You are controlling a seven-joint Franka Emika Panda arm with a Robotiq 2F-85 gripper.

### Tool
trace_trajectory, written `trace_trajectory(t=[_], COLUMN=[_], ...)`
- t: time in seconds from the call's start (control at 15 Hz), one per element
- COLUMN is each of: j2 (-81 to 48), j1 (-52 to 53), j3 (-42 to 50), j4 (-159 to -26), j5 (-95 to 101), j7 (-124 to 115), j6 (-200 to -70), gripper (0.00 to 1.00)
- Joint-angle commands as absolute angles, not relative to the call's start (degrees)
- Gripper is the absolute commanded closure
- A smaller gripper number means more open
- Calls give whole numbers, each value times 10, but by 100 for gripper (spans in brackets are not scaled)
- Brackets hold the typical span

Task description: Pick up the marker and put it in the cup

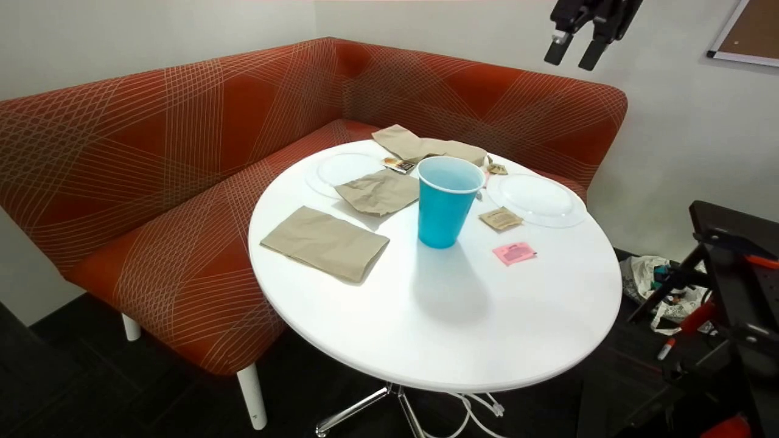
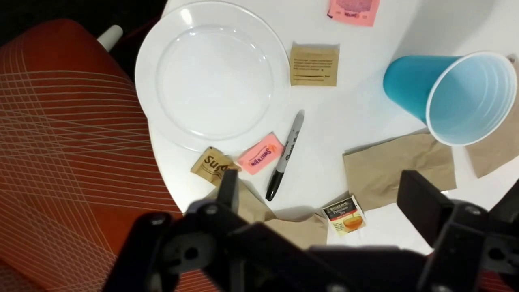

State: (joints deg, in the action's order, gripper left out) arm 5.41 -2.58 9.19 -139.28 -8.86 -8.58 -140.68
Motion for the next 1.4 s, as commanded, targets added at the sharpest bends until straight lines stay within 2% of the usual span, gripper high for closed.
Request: trace_trajectory(t=[0.0, 0.8, 1.33], j2=[-54, -303, -397], j1=[-38, -65, -67], j3=[81, 71, 65], j4=[-1317, -1132, -1053], j5=[-124, -148, -144], j7=[-92, -102, -112], j6=[-1428, -1432, -1430], gripper=[0, 0, 0])
